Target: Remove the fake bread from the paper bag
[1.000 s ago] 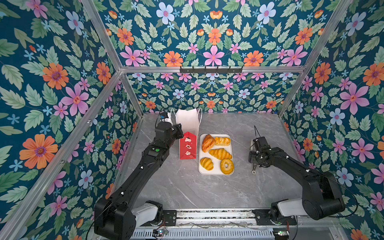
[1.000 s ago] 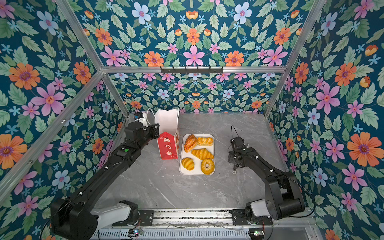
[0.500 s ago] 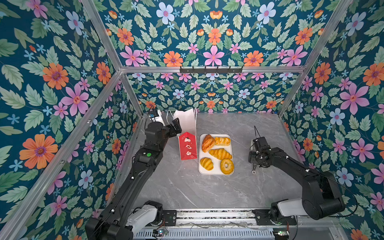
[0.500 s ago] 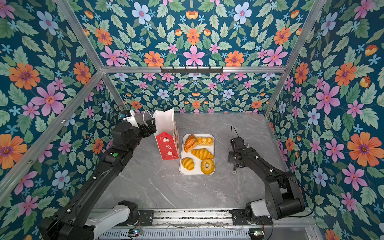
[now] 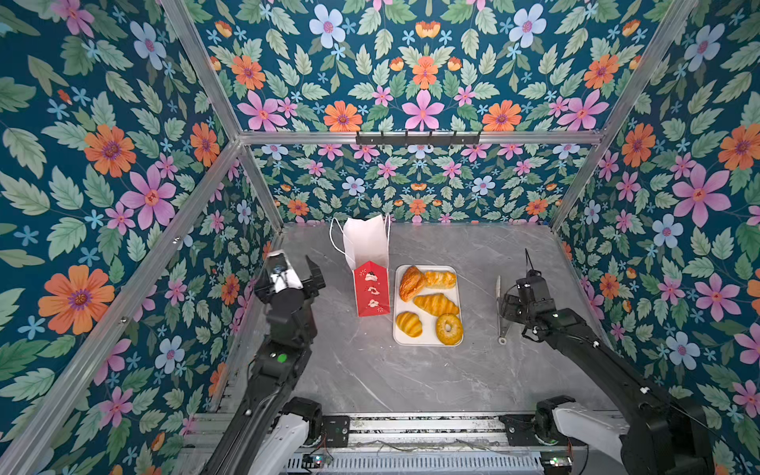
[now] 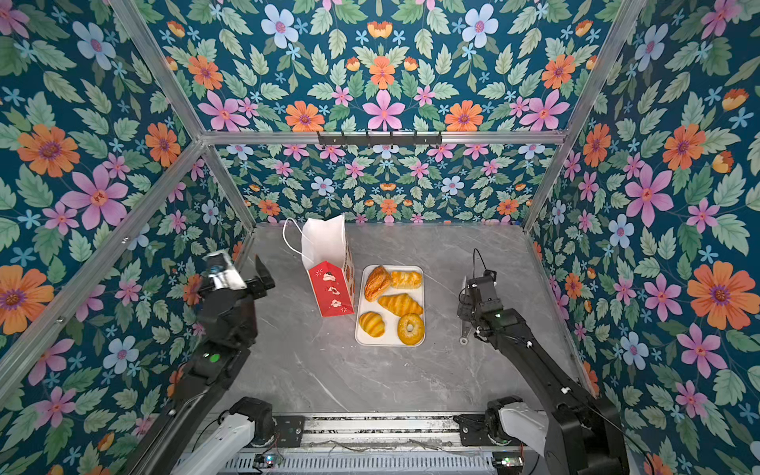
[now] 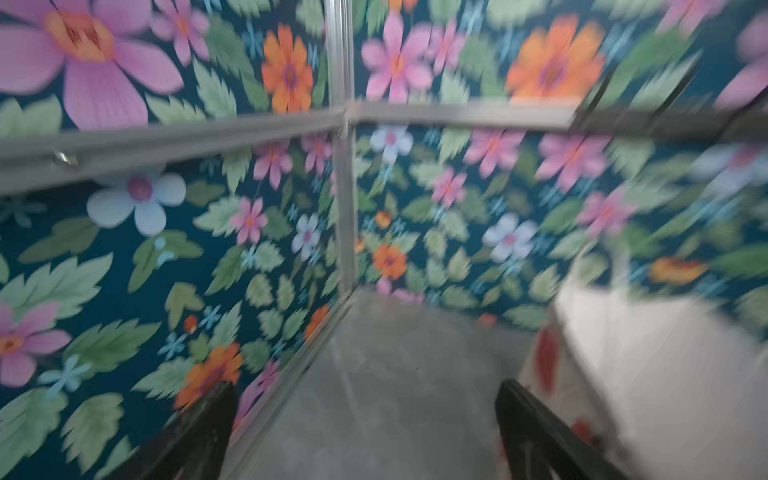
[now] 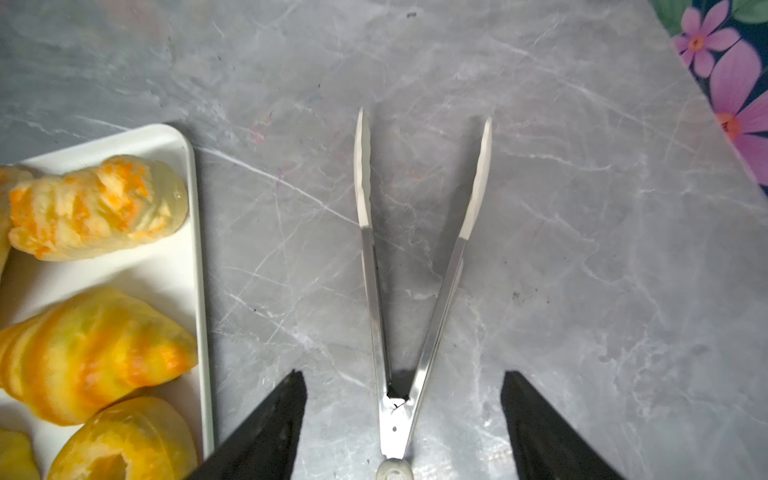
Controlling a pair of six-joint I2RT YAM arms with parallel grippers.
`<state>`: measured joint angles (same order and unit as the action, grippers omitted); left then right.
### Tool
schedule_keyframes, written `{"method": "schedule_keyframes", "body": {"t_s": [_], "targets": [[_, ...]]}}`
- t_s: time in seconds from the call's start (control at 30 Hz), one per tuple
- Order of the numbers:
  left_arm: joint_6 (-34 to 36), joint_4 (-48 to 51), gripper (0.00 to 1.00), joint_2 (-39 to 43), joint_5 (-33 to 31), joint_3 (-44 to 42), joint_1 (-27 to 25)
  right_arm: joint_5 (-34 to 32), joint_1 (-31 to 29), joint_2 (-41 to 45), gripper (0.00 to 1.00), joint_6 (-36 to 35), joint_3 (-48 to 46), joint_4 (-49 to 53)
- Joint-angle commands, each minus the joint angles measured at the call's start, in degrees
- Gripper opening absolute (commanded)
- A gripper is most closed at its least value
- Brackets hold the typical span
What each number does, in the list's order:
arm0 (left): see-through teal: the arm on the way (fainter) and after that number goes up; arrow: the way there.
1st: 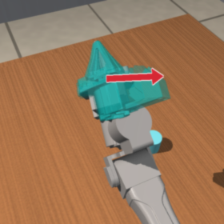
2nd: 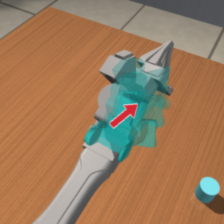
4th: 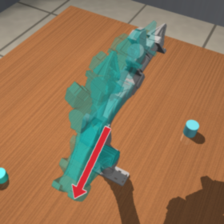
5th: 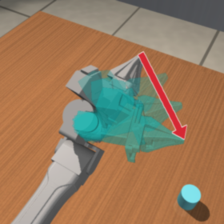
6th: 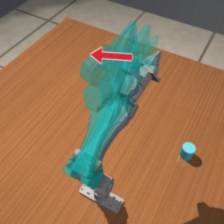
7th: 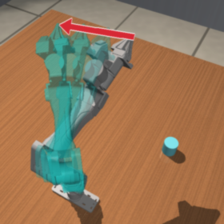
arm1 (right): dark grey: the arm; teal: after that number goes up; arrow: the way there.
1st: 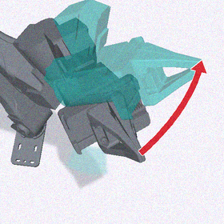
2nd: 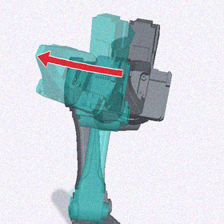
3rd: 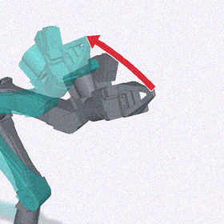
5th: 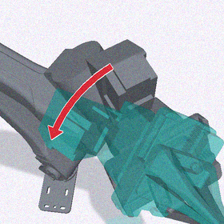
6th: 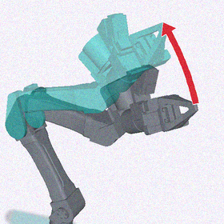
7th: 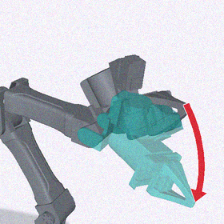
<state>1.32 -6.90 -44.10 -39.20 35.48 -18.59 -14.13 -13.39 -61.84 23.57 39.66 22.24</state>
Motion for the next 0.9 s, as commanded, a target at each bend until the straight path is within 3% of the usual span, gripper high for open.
{"method": "schedule_keyframes", "body": {"t_s": [0.0,0.1,0.2,0.47,0.6,0.7,0.83,0.87], "targets": [[2.09,-12.69,0.99,-3.33,-10.59,-4.39,0.06,-1.71,-0.06,1.96,0.76,-0.88,-1.14,-4.5],[1.29,-25.24,0.99,-7.52,-11.0,-13.16,0.14,-0.73,-0.06,2.35,0.76,-0.82,-1.34,-4.09],[0.91,-42.71,0.98,-12.8,-3.91,-22.51,1.71,-0.55,-0.11,3.18,0.76,-0.5,-1.83,-3.42],[-1.58,-65.18,0.99,-35.42,5.58,-26.13,5.58,-2.33,-0.06,6.97,0.76,-1.07,-3.52,-3.0],[-0.26,-59.33,1.0,-38.23,12.28,-21.5,7.37,-2.74,-0.1,7.25,0.76,-1.08,-4.6,-4.67],[0.79,-60.99,1.0,-40.44,16.85,-20.79,9.82,-2.44,-0.1,6.85,0.76,-0.85,-5.69,-6.69],[-0.34,-73.65,1.0,-50.21,25.05,-21.87,14.75,-2.05,-0.11,6.86,0.76,-1.48,-7.45,-11.12],[-1.48,-66.13,1.0,-48.28,25.99,-20.42,14.93,-2.12,-0.06,7.12,0.76,-1.74,-7.97,-12.58]]}}
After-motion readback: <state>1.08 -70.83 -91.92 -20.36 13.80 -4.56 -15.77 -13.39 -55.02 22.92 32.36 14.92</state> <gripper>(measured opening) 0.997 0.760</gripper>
